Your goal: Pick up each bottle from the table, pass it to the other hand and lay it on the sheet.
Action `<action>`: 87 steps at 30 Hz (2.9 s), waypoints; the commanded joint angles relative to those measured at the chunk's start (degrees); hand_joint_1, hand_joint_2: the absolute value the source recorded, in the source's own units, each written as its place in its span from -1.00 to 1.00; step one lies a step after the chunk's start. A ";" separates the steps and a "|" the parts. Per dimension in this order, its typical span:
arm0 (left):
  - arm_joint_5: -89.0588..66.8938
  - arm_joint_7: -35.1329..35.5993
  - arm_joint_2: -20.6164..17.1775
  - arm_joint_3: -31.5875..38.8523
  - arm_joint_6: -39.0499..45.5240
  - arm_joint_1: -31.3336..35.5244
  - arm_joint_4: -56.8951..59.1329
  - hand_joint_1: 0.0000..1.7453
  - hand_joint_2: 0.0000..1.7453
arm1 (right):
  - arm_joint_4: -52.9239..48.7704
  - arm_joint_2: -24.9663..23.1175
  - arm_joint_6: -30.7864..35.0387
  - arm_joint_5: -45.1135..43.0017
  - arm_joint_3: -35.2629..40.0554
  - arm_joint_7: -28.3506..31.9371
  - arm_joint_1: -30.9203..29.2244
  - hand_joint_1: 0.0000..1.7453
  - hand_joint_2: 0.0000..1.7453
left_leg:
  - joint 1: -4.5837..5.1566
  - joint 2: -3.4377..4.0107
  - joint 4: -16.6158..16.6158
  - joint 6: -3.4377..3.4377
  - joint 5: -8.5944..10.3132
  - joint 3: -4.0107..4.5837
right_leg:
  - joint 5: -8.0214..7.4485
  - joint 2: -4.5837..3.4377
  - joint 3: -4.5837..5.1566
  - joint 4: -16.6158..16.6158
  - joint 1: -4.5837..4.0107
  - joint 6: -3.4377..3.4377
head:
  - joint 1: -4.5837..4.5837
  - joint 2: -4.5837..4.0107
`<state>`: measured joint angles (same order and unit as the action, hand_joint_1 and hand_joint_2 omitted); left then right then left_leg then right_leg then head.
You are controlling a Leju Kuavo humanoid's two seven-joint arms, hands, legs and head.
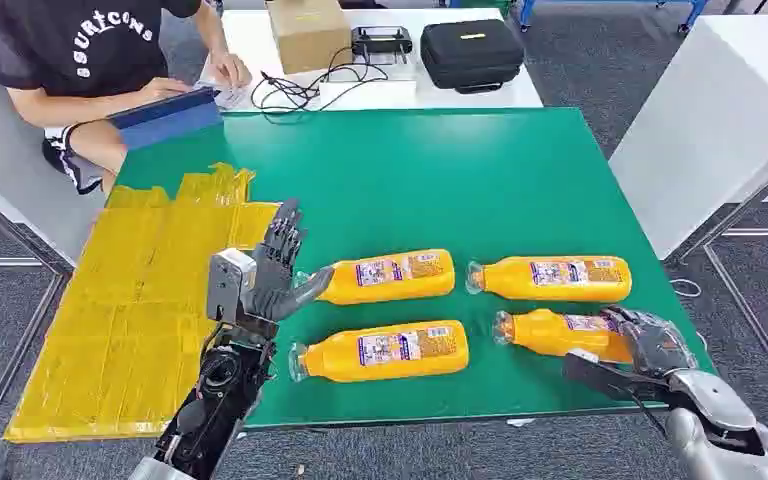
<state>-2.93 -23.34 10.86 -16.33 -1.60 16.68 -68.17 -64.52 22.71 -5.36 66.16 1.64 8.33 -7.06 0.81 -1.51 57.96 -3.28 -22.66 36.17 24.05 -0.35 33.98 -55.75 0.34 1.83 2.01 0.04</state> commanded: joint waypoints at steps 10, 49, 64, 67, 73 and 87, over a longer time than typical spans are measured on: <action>1.01 -0.11 -1.40 0.88 1.63 2.47 4.65 -1.00 1.00 | 8.37 -0.03 -1.98 -1.91 6.18 2.59 -2.28 1.00 1.00 | -0.11 0.08 -0.09 0.26 -0.06 -0.28 | 0.03 0.07 -0.37 0.20 -0.12 -0.05 | 0.02 0.00; -7.71 1.57 -0.63 -9.30 4.67 4.07 -8.10 -1.00 1.00 | 3.82 -32.32 16.45 -56.92 9.41 20.29 -15.95 1.00 1.00 | -0.16 0.53 -0.01 0.31 -0.10 0.18 | -0.02 -0.32 0.25 -0.08 -0.15 -0.13 | 0.02 0.00; -7.20 1.20 -2.01 -11.51 5.23 5.79 -11.26 -1.00 1.00 | 14.40 -34.28 2.69 -57.33 23.31 23.75 -24.09 1.00 1.00 | -0.18 0.26 -0.03 0.32 -0.04 0.22 | 0.04 -0.13 0.25 -0.12 -0.14 -0.13 | 0.02 0.00; -6.67 0.91 -2.37 -10.79 5.58 6.29 -10.78 -1.00 1.00 | 13.06 -33.69 -1.06 -56.66 26.16 25.27 -23.79 1.00 1.00 | -0.18 0.27 -0.02 0.39 -0.10 0.10 | 0.10 -0.10 0.12 -0.13 -0.15 -0.15 | 0.02 0.00; -6.20 0.57 -2.60 -9.53 5.91 6.15 -9.08 -1.00 1.00 | 10.49 -33.50 -2.29 -54.07 28.95 24.52 -22.55 1.00 1.00 | -0.19 0.24 -0.04 0.41 -0.12 0.04 | 0.13 -0.06 0.05 -0.11 -0.15 -0.16 | 0.02 0.00; -5.45 1.04 -2.66 -9.32 6.00 5.84 -8.71 -1.00 1.00 | 5.03 -31.91 -2.70 -52.84 32.19 22.58 -20.36 1.00 1.00 | -0.19 0.17 -0.04 0.43 -0.14 0.00 | 0.17 0.02 0.00 -0.10 -0.16 -0.16 | 0.02 -0.02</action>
<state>-8.57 -23.54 9.70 -25.88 4.24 20.33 -80.02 -57.18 -11.58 -8.20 13.01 28.24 31.87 -27.08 0.66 -1.46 57.94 -3.08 -22.65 36.51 24.09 -0.36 34.32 -55.89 0.23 1.73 2.03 0.02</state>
